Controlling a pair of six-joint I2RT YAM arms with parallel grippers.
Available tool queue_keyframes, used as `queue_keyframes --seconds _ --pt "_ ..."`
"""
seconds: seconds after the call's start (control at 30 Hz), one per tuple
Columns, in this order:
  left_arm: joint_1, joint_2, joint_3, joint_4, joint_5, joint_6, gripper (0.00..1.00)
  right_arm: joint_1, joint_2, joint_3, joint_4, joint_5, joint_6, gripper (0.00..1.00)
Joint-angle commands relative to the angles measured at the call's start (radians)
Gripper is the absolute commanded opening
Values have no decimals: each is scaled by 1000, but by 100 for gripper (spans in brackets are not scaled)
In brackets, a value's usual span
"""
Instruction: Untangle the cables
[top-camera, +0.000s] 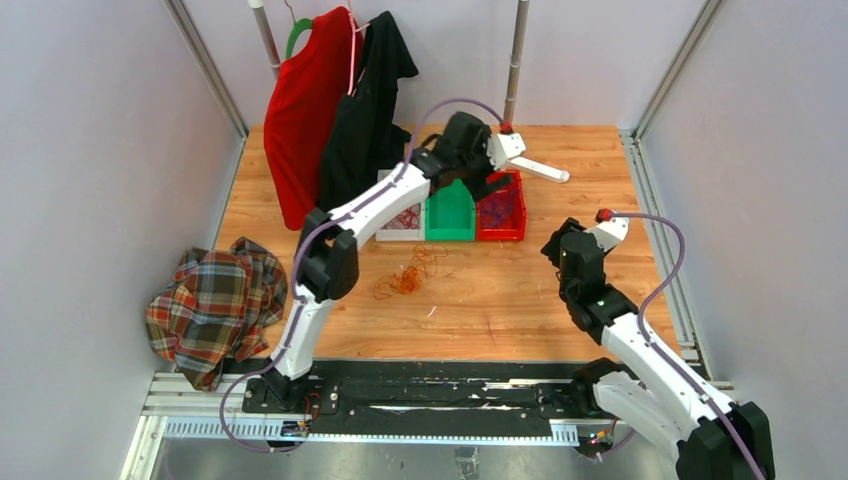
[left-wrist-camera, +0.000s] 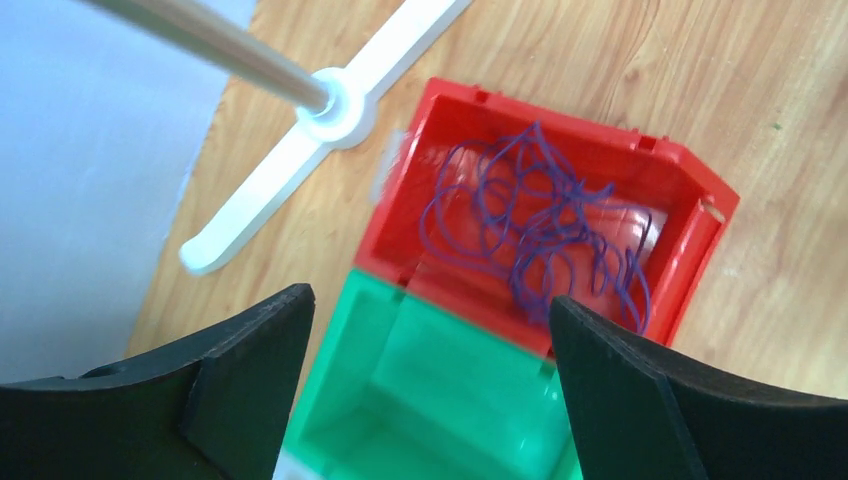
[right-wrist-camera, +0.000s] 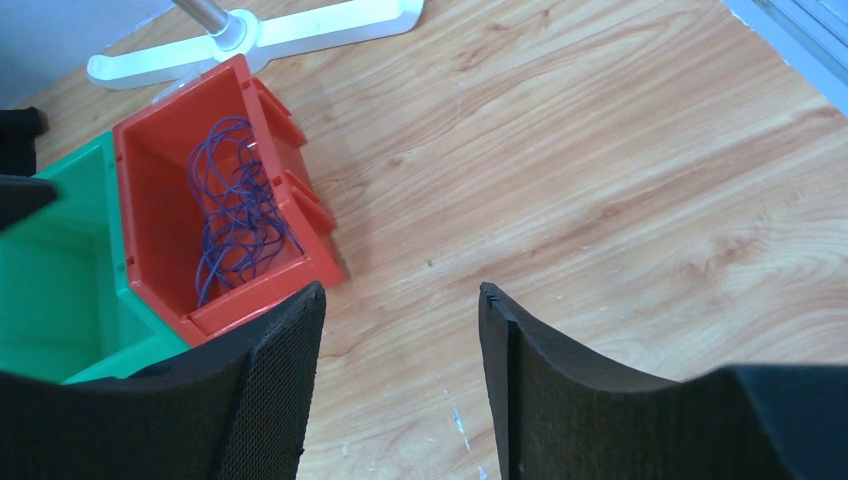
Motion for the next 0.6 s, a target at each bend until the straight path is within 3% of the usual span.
queue_keyframes --seconds 0.0,0.13,0.37,0.57 --pt "50 -193 32 -247 83 -6 93 -20 67 58 39 -57 -25 58" --pt "132 -346 -158 -384 102 34 97 -18 149 99 80 -139 -36 57" --pt "277 -647 -626 -410 240 129 97 -10 347 262 84 -309 -55 51" --pt "279 -659 -814 -365 336 94 87 119 419 300 78 -293 -63 48"
